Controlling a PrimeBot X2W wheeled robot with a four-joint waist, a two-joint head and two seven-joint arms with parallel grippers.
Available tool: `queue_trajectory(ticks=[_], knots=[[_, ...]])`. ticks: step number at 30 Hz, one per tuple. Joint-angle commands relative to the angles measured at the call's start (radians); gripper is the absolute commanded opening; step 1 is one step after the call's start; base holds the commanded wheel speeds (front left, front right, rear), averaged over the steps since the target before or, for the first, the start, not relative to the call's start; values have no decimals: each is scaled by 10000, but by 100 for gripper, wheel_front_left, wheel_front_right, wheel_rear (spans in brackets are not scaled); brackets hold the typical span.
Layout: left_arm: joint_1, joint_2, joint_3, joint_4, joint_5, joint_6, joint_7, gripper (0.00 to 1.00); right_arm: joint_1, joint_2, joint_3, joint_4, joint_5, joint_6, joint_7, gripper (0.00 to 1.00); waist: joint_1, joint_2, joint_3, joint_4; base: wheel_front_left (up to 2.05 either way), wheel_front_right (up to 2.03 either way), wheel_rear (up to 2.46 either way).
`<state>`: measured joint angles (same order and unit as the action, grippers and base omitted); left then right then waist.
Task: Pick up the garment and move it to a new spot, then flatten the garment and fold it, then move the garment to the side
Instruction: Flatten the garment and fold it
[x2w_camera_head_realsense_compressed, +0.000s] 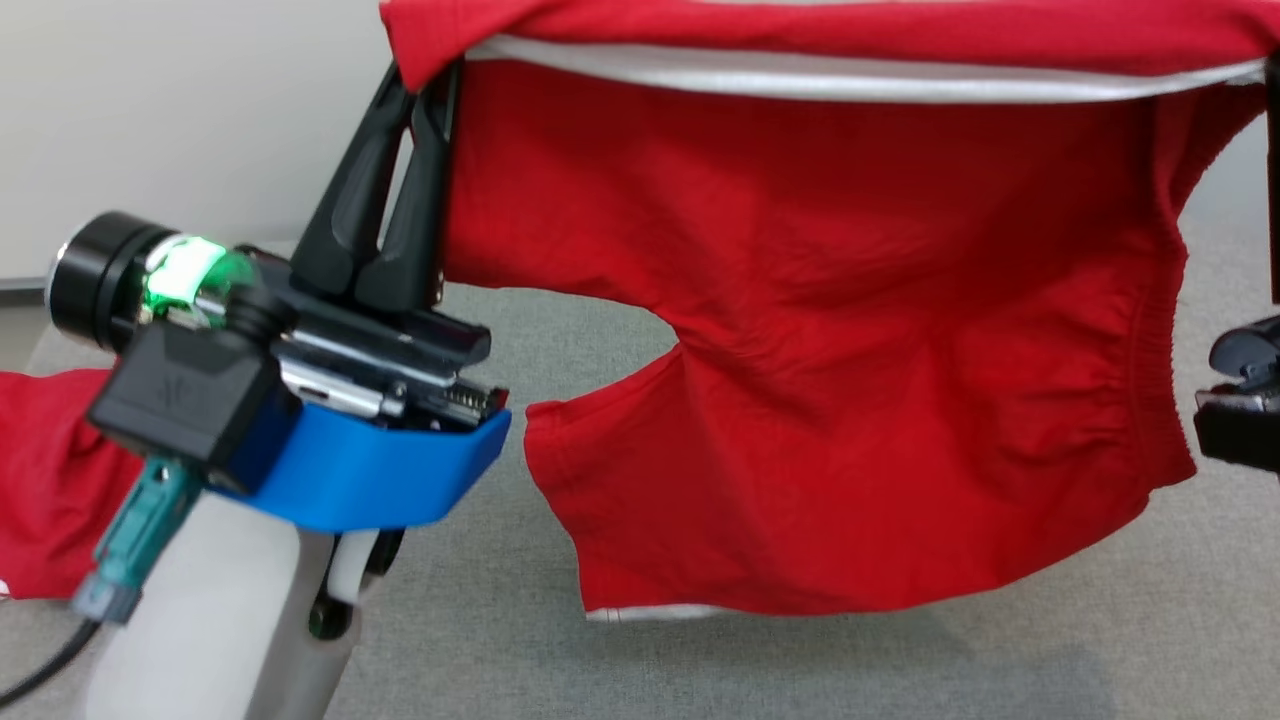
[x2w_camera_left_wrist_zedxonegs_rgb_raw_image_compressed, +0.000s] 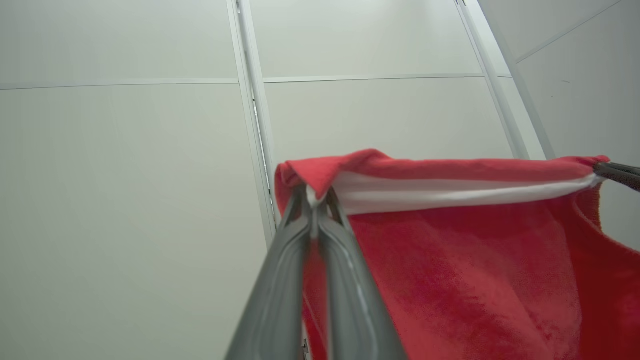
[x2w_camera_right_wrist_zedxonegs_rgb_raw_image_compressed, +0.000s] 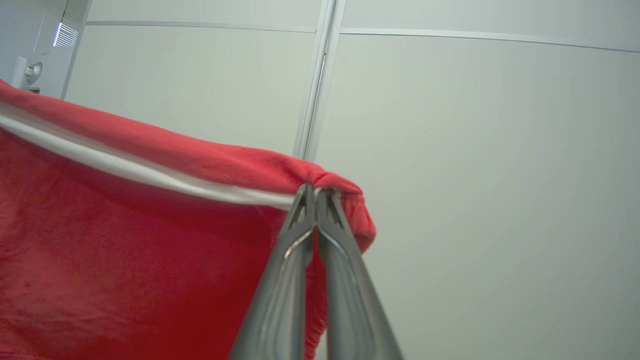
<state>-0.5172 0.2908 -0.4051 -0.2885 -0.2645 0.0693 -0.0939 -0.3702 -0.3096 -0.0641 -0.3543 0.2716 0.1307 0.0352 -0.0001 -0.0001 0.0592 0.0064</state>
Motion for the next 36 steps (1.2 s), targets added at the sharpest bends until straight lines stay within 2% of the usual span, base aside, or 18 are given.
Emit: queue_trajectory(ticks=[1,6,12,13,17,20,25,31,36], knots=[[-311,-46,72,223,-105,-72,-2,0,-283,-17,2,184,142,0,54,0,1,1,191,46,0,0,0],[-1514,-535,207,1675,-708,-437,-278,0,-1488,-244,296,1322,616,1,-28,0,1,1,1140,15,0,0,0],[-3956,-1293,583,5057,-1256,-1015,-1184,0,-4057,-145,907,3663,1230,1,-686,0,1,1,2174,-50,0,0,0],[-3956,-1293,583,5057,-1256,-1015,-1184,0,-4057,-145,907,3663,1230,1,-686,0,1,1,2174,-50,0,0,0],[-5608,-1623,973,7170,-1170,-1114,-1631,0,-5755,161,1473,5605,1602,0,-1281,0,1,1,2472,-147,0,0,0],[-6111,-1796,1322,8609,-1165,-1069,-1707,0,-6483,521,2100,7087,1754,0,-1617,0,1,1,2629,-220,0,0,0],[-5423,-2129,1819,10385,-1039,-1045,-1718,0,-6894,1185,3115,9707,2034,1,-2295,0,1,1,2894,-311,0,0,0],[-4065,-2356,2132,12734,-1446,-1011,-1720,0,-5984,1860,4203,12774,2563,0,-2759,0,1,1,2946,-305,0,0,0],[-3074,-2387,1598,13319,-1704,-1224,-1723,0,-4971,2189,5042,13610,3160,1,-2968,0,1,1,2854,-355,0,0,0]])
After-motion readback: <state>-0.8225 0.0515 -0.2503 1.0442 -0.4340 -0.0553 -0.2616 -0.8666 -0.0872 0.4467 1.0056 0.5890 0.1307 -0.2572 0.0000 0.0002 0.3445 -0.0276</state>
